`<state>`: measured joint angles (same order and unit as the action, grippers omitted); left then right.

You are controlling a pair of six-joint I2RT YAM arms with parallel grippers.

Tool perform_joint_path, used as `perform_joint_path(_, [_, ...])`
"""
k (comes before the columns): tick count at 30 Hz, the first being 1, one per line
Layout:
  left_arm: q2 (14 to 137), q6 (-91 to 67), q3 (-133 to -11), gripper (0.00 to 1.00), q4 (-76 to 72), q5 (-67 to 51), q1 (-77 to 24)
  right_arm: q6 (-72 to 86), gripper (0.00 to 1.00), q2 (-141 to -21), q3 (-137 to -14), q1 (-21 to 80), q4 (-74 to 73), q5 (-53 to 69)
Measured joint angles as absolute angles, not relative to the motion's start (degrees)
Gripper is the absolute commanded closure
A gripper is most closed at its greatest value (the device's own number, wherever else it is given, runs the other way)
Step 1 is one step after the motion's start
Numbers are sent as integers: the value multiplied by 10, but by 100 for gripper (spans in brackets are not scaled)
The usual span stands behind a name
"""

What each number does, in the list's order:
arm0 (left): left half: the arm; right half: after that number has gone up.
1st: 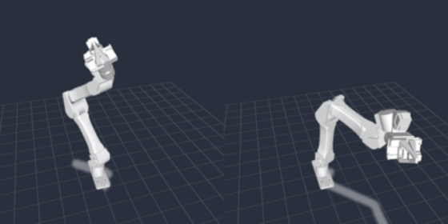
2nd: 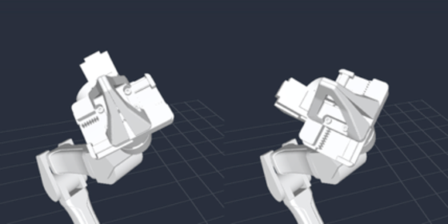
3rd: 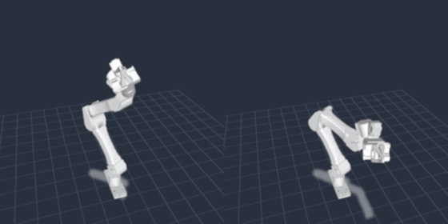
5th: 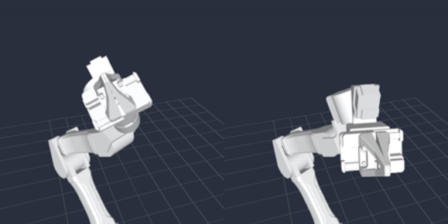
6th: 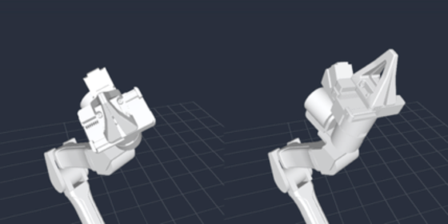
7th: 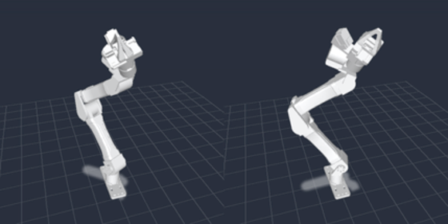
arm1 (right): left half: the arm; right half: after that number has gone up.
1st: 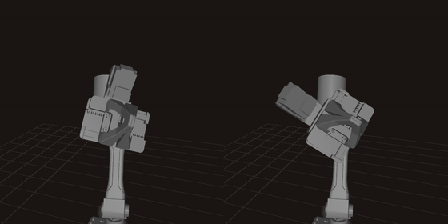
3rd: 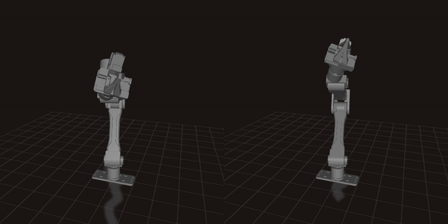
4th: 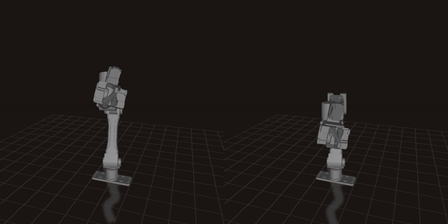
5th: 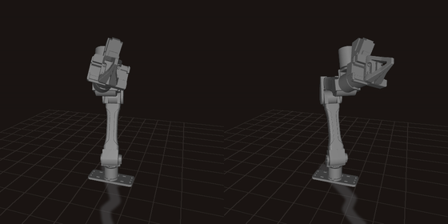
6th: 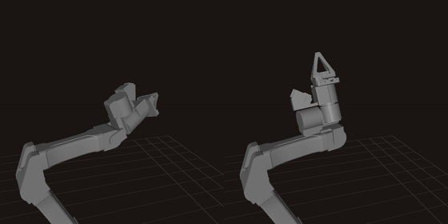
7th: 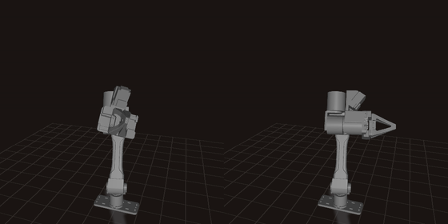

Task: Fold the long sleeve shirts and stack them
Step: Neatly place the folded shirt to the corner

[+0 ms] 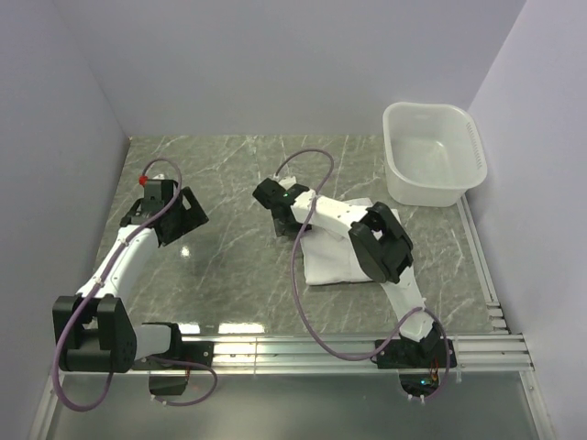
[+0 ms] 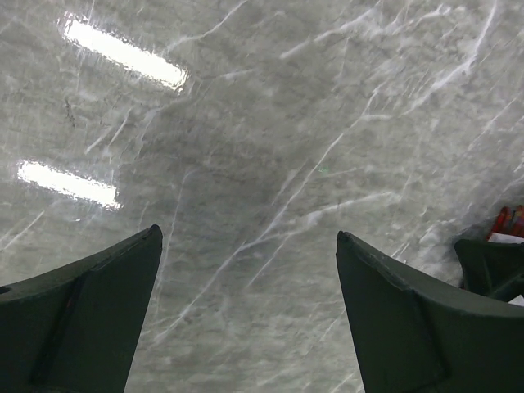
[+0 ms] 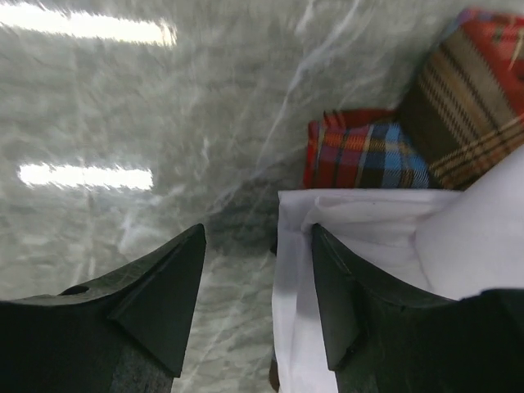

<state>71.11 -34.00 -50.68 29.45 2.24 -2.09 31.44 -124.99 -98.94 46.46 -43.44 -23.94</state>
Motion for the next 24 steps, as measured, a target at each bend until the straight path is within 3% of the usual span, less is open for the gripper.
perform_joint_path(9, [710, -334, -503, 10, 278, 1, 12, 327, 39, -1246, -1001, 509, -462, -284])
perform_joint_path(19, [702, -335, -498, 10, 273, -1, 25, 389, 39, -1232, -993, 512, -425, -197])
perform_joint_path(24, [702, -334, -498, 11, 272, -2, 26, 413, 36, -1225, -921, 486, -389, -151])
